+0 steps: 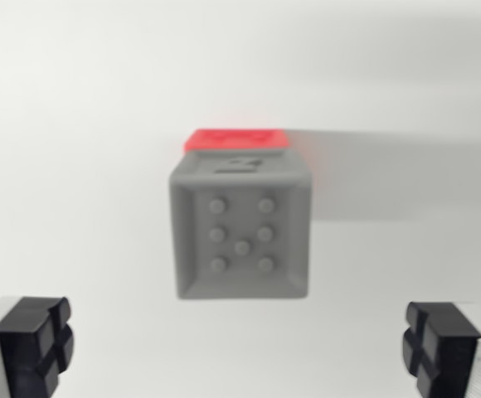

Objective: Destack cube

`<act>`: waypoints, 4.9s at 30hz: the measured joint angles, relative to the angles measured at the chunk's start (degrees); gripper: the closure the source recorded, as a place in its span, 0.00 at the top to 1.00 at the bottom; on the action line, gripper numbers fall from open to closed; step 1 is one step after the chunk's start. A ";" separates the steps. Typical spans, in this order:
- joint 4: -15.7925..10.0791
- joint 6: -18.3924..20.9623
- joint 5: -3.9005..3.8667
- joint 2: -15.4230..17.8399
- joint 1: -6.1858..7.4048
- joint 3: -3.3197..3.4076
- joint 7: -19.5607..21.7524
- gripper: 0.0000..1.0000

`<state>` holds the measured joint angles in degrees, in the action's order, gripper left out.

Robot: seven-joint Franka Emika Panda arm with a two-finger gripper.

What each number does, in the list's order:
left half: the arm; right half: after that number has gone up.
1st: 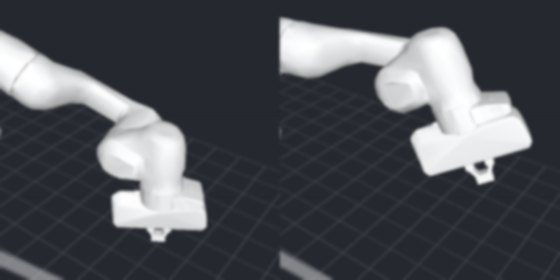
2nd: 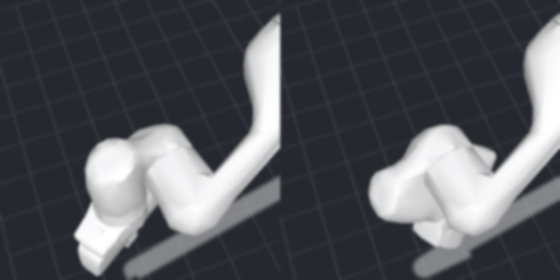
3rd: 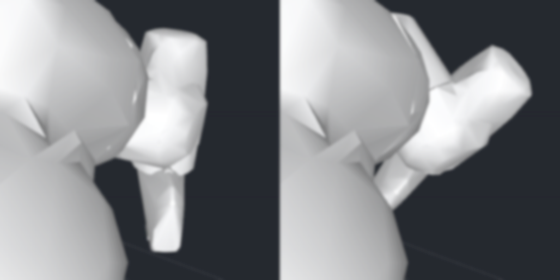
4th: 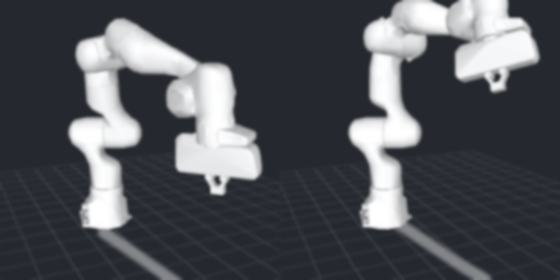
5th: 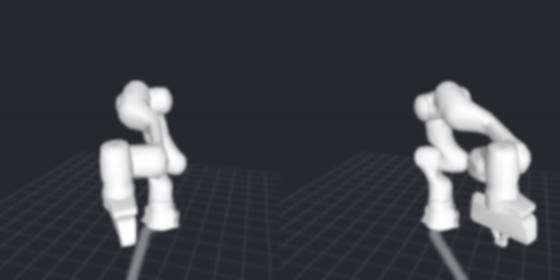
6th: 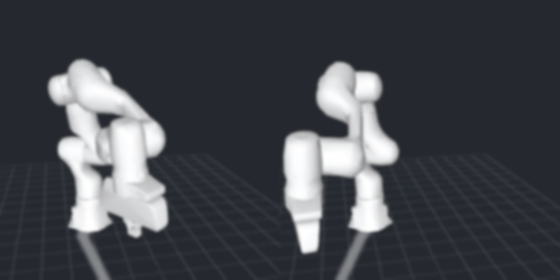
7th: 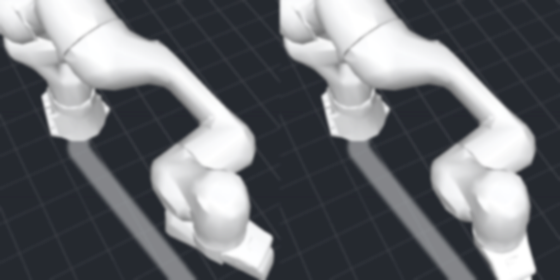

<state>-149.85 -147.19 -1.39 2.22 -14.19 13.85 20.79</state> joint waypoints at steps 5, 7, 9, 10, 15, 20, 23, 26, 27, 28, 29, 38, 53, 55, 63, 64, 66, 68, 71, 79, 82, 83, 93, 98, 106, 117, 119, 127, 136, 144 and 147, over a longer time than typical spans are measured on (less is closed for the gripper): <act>-0.32 -3.34 1.44 -2.93 0.01 -0.10 -1.07 1.00; -0.36 -4.75 2.13 -4.37 0.01 -0.21 -1.58 1.00; -0.39 -6.10 2.85 -5.78 0.01 -0.35 -2.08 1.00; -0.39 -6.73 3.20 -6.43 0.01 -0.44 -2.35 1.00; -0.39 -9.68 5.14 -9.45 0.00 -0.89 -3.72 1.00; -0.29 -11.90 6.84 -11.90 -0.12 -1.42 -4.97 1.00; -0.18 -13.19 7.84 -13.31 -0.28 -1.81 -5.66 1.00; -0.05 -13.99 8.61 -14.27 -0.43 -2.12 -6.24 1.00; 0.00 -14.29 8.84 -14.62 -0.49 -2.23 -6.41 1.00; 0.04 -14.58 9.05 -14.93 -0.55 -2.34 -6.58 1.00; 0.07 -14.82 9.24 -15.20 -0.60 -2.43 -6.71 1.00; 0.25 -15.66 10.00 -16.18 -0.84 -2.88 -7.37 0.00; 0.27 -15.68 10.01 -16.18 -0.85 -2.88 -7.40 0.00; 0.27 -15.68 10.01 -16.18 -0.85 -2.88 -7.40 0.00; 0.28 -15.68 10.01 -16.18 -0.85 -2.88 -7.40 0.00; 0.28 -15.68 10.01 -16.18 -0.85 -2.88 -7.40 0.00; 0.27 -15.68 10.01 -16.18 -0.85 -2.88 -7.40 0.00; 0.27 -15.68 10.02 -16.18 -0.85 -2.88 -7.40 0.00; 0.27 -15.66 10.01 -16.18 -0.84 -2.88 -7.39 0.00; 0.22 -15.30 9.77 -15.70 -0.72 -2.68 -7.21 0.00; 0.14 -14.82 9.41 -15.09 -0.58 -2.43 -6.96 0.00; 0.11 -14.67 9.27 -14.87 -0.52 -2.34 -6.87 0.00; -0.24 -12.33 7.35 -12.04 -0.04 -1.42 -5.52 0.00; -0.36 -10.80 6.07 -10.31 0.00 -1.11 -4.64 0.00; -0.51 -7.59 3.78 -6.67 0.00 -0.72 -2.94 0.00; -0.51 -2.74 1.28 -1.63 -0.09 -0.42 -1.14 0.00; -0.43 -1.59 0.83 -0.53 -0.13 -0.40 -0.80 0.00; 0.09 2.32 -0.36 3.27 -0.29 -0.39 -0.07 0.00; 0.73 1.26 -0.04 0.61 0.69 -0.86 -3.05 0.00; 1.43 -0.19 0.83 -1.40 1.62 -1.45 -6.64 0.00; 1.75 -0.82 1.20 -2.45 1.99 -1.73 -8.15 0.00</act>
<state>-148.10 -148.01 -0.19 -0.23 -12.19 12.12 12.65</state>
